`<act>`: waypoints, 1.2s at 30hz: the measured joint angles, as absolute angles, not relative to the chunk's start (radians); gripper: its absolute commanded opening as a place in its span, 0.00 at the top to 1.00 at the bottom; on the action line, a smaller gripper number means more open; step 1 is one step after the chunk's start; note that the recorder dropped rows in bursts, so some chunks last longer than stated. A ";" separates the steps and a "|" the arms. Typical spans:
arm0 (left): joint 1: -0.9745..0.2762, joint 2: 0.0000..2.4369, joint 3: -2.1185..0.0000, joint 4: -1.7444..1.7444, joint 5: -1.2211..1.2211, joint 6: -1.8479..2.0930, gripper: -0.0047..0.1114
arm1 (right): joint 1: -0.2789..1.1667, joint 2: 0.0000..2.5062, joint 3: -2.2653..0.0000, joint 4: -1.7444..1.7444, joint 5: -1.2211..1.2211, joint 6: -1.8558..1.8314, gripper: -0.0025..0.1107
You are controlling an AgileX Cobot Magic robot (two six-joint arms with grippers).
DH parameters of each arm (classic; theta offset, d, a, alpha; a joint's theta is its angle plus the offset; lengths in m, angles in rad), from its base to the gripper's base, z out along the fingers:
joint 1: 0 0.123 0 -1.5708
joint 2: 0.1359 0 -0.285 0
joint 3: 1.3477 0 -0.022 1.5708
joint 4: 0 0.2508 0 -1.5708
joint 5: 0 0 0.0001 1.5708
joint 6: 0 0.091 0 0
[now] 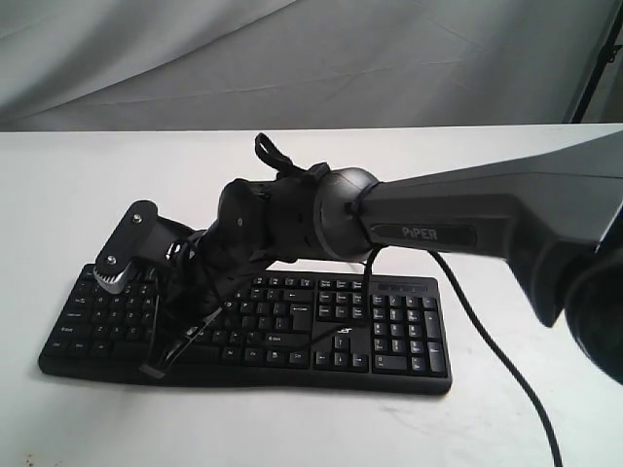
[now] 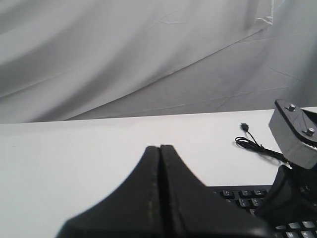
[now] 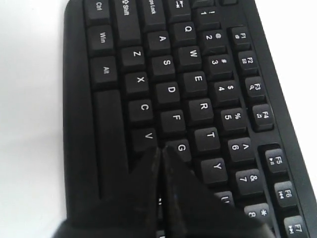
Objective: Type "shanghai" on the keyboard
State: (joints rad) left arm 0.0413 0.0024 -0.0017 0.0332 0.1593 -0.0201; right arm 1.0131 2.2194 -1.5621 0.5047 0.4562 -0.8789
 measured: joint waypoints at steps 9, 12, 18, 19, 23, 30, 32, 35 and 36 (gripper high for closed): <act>0.041 0.002 -0.002 0.033 0.159 -0.020 0.96 | 0.999 2.231 -1.558 0.506 0.476 -0.879 0.98; 0.041 0.002 -0.002 0.033 0.159 -0.020 0.96 | 0.997 2.233 -1.556 0.506 0.482 -0.879 0.98; 0.041 0.002 -0.002 0.033 0.159 -0.020 0.96 | 0.997 2.235 -1.556 0.506 0.484 -0.879 0.98; 0.041 0.002 -0.002 0.033 0.159 -0.020 0.96 | 0.997 2.237 -1.556 0.506 0.484 -0.879 0.98; 0.041 0.002 -0.002 0.033 0.159 -0.020 0.96 | 0.997 2.253 -1.556 0.509 0.487 -0.879 0.98; 0.041 0.002 -0.002 0.033 0.159 -0.020 0.96 | 0.997 2.251 -1.558 0.509 0.487 -0.879 0.98; 0.041 0.002 -0.002 0.033 0.159 -0.020 0.96 | 0.997 2.251 -1.577 0.509 0.491 -0.879 0.98; 0.041 0.002 -0.002 0.033 0.159 -0.020 0.96 | 0.997 2.251 -1.622 0.509 0.496 -0.879 0.98; 0.041 0.002 -0.002 0.033 0.159 -0.020 0.96 | 0.997 2.253 -1.638 0.509 0.496 -0.879 0.98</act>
State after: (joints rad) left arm 0.0413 0.0024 -0.0017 0.0332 0.1593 -0.0201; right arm 0.9967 2.2534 -1.6377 0.5089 0.4964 -0.8789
